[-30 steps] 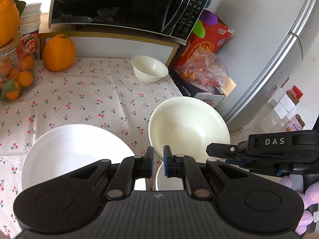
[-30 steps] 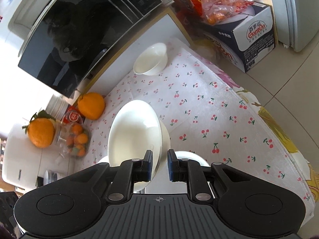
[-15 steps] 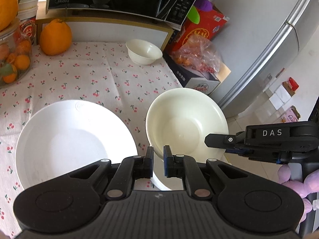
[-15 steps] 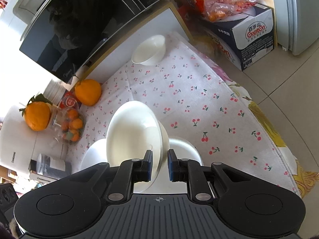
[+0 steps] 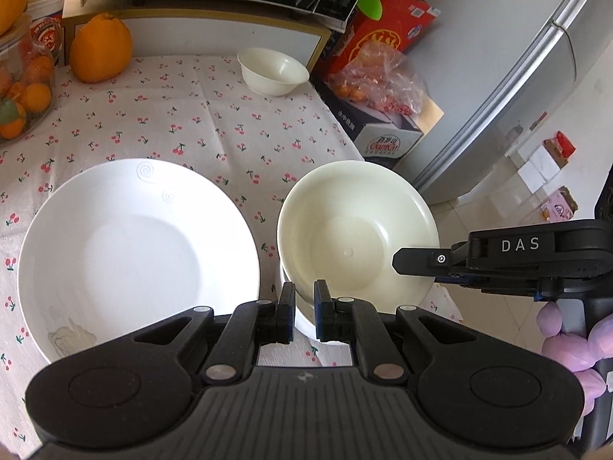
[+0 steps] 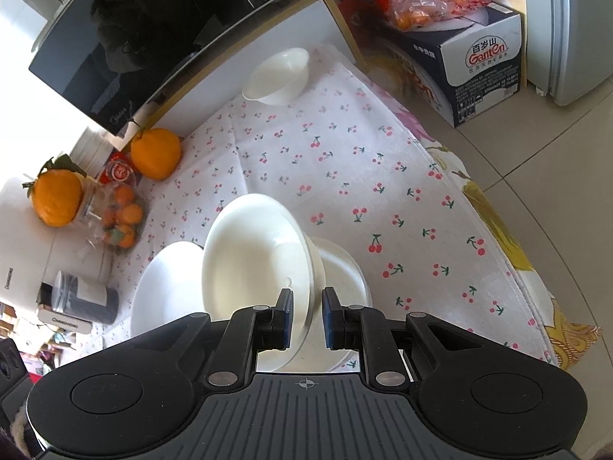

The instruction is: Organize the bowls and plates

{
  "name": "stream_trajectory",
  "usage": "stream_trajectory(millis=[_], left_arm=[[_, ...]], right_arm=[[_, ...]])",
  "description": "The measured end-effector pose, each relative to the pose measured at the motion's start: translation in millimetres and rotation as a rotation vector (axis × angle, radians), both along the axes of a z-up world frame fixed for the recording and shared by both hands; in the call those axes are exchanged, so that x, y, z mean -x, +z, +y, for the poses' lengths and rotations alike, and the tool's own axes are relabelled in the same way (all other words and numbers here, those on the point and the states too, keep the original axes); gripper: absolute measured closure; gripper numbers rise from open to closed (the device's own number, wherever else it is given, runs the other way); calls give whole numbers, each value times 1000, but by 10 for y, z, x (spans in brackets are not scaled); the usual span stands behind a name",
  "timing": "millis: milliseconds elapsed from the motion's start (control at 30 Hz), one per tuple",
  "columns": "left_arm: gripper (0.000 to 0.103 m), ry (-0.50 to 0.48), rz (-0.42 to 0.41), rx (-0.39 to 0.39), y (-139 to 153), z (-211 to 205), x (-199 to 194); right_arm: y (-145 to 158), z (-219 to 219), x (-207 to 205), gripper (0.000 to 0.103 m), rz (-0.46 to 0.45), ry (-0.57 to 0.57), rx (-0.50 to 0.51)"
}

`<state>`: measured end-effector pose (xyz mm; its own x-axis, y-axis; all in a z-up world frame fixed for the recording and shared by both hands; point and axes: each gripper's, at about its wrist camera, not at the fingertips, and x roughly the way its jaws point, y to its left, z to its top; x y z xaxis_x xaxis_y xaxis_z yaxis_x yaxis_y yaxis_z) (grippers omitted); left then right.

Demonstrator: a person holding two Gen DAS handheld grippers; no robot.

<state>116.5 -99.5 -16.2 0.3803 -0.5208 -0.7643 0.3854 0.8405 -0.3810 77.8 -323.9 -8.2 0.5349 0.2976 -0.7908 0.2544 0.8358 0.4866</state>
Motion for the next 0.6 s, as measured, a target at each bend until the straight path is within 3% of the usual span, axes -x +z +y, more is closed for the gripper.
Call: stream_trajectory(millis=[600], left_arm=[[94, -19, 44, -25, -66, -24, 11]], right_arm=[[-152, 79, -35, 84, 74, 31, 66]])
